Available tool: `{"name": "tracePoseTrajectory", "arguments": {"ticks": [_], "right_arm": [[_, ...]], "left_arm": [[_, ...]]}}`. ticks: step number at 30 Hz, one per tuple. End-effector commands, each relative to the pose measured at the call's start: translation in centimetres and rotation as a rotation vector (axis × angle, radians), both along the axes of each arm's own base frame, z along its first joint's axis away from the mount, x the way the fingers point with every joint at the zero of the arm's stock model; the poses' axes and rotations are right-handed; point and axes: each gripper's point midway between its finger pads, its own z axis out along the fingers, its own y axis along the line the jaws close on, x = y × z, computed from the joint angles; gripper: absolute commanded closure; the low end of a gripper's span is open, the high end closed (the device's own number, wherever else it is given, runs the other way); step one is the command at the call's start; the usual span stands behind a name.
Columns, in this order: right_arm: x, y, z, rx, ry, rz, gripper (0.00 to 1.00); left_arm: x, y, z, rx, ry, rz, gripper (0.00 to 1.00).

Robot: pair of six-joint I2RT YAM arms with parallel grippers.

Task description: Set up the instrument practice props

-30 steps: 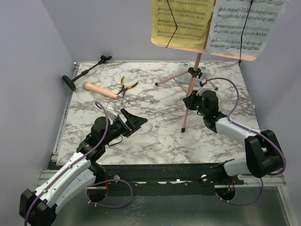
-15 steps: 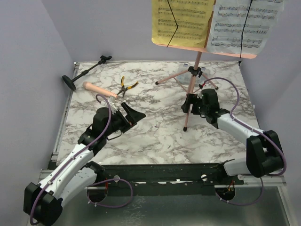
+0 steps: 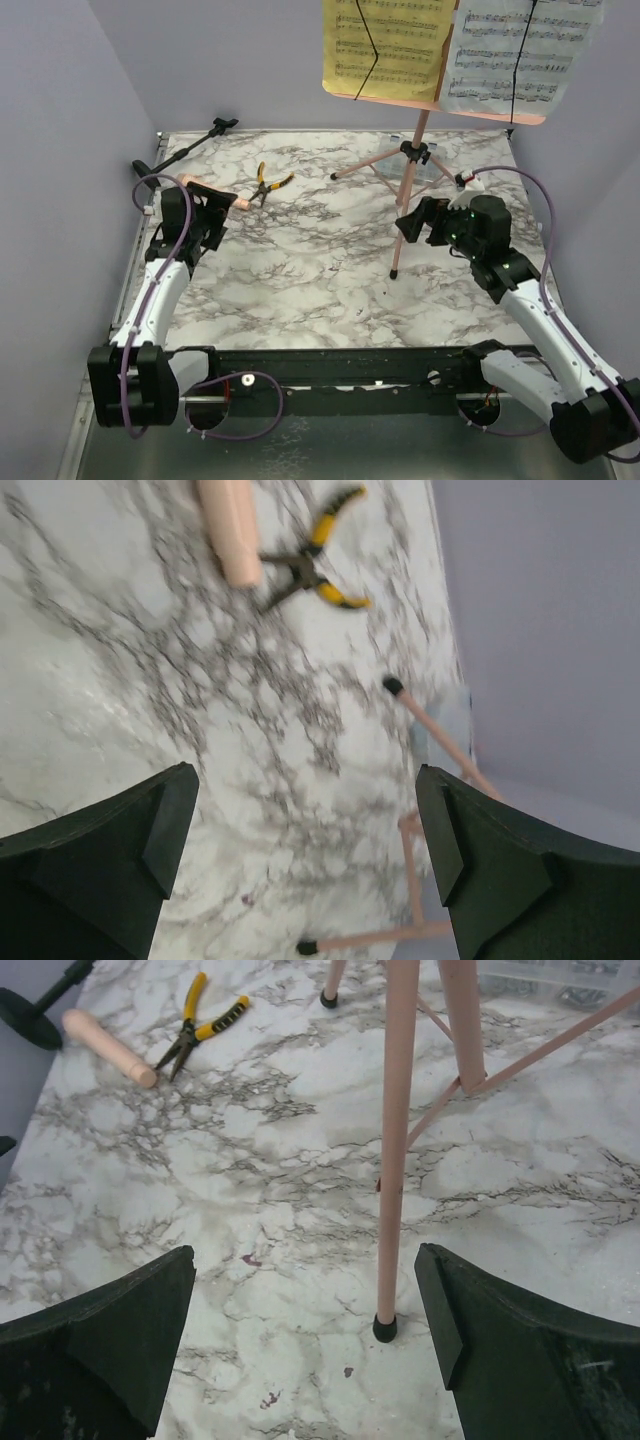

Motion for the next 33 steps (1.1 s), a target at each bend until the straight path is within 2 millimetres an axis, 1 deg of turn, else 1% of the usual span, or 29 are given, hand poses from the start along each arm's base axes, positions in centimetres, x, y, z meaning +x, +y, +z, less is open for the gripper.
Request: {"name": "tracePoseTrajectory", "arguments": {"ticks": [1,3,5,7,9,11,12,15,17,19,20,21,22,23,26,28,30,32,33], "right_arm": [[-2.5,0.6,-0.3,0.065,0.037,0.044,0.0],[-2.9,0.8,-0.1,0.082,0.028,0.058,0.0],[-3.2,1.0,-0.3,0.088,0.033,0.071,0.0],[-3.4,1.1,-0.6,0.094,0.044,0.082,0.0],[-3.8,1.4,-0.9,0.1,0.055,0.101,0.0],[-4.0,1.5,-1.3,0.103,0.067,0.111,0.0],[-4.2,1.5,-1.5,0.103,0.075,0.114,0.0],[-4.5,1.4,-1.9,0.096,0.083,0.116,0.0],[-4.6,1.1,-2.0,0.081,0.091,0.108,0.0],[-4.7,0.7,-2.0,0.058,0.086,0.098,0.0],[-4.7,0.5,-1.9,0.044,0.08,0.09,0.0],[-4.7,0.2,-2.0,0.032,0.08,0.08,0.0],[-4.7,-0.1,-1.9,0.024,0.075,0.064,0.0],[-4.7,-0.3,-1.8,0.022,0.07,0.058,0.0],[-4.8,-0.4,-1.1,0.031,0.049,0.052,0.0],[-4.9,-0.5,-1.0,0.03,0.046,0.046,0.0],[-4.8,-0.6,-1.1,0.025,0.05,0.037,0.0],[-4.7,-0.8,-1.3,0.019,0.054,0.029,0.0],[-4.6,-0.8,-1.4,0.016,0.058,0.028,0.0]], "left_arm": [[4.0,8.4,-1.2,0.118,0.079,0.409,0.01],[6.8,10.2,0.0,0.245,0.058,0.421,0.01],[10.0,11.4,0.2,0.319,0.042,0.404,0.01],[12.9,12.4,0.4,0.346,0.04,0.396,0.01],[15.5,13.0,0.6,0.339,0.024,0.419,0.01],[18.2,13.4,0.5,0.265,-0.048,0.473,0.01],[19.5,14.1,0.5,0.216,-0.1,0.532,0.01],[22.5,15.6,-0.9,0.082,-0.179,0.682,0.01],[24.4,16.4,-2.4,-0.016,-0.203,0.768,0.01],[26.2,16.9,-4.9,-0.084,-0.196,0.827,0.01],[27.1,17.1,-5.3,-0.111,-0.206,0.855,0.01],[27.7,17.2,-6.2,-0.115,-0.206,0.877,0.02],[28.3,17.5,-6.3,-0.104,-0.219,0.901,0.01],[28.8,17.7,-6.8,-0.082,-0.221,0.919,0.02],[29.7,18.6,-7.5,-0.062,-0.235,0.986,0.02],[30.0,19.2,-9.0,-0.084,-0.197,1.043,0.03],[30.2,19.7,-11.3,-0.103,-0.11,1.086,0.07],[30.6,19.9,-12.6,-0.109,-0.083,1.103,0.1],[30.9,20.1,-12.8,-0.124,-0.089,1.116,0.11]]}}
